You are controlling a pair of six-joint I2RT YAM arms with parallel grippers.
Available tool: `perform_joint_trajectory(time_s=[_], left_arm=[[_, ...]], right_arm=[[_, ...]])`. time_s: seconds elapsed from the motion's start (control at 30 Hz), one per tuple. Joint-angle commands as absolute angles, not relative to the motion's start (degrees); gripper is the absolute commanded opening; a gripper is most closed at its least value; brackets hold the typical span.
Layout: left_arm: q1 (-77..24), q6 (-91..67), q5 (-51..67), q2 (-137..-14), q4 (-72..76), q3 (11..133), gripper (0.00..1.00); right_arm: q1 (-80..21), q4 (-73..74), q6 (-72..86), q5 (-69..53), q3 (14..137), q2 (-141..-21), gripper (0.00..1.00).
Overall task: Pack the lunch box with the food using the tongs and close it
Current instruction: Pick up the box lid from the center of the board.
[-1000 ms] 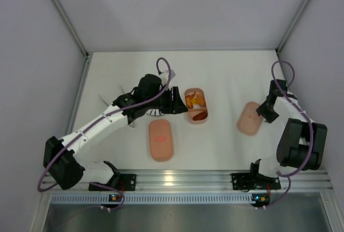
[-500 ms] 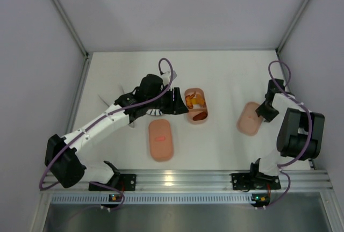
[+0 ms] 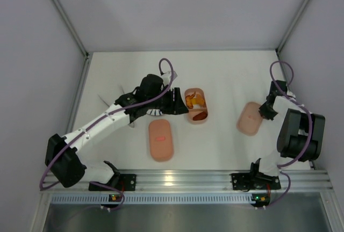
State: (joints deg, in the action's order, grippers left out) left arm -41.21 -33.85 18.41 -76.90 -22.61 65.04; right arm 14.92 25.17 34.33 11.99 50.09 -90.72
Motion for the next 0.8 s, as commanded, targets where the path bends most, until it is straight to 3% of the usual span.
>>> perform_joint_trajectory(time_s=[0.0,0.3,0.77], left_arm=[[-40.96,-32.87,18.98,-77.70,-20.39,65.83,0.51],[-40.96,-33.49,18.81,-78.40,-20.22,65.57,0.51],[-42.10,-35.24,19.60,-80.59,-18.20,65.21,0.51]], right_arm=[[15.82,20.83,33.40,9.94,46.23,-91.85,0.15],[13.54,19.07,33.13,6.86,43.94,-90.53,0.02],[11.25,24.60,32.34,2.82,45.35,-79.20,0.00]])
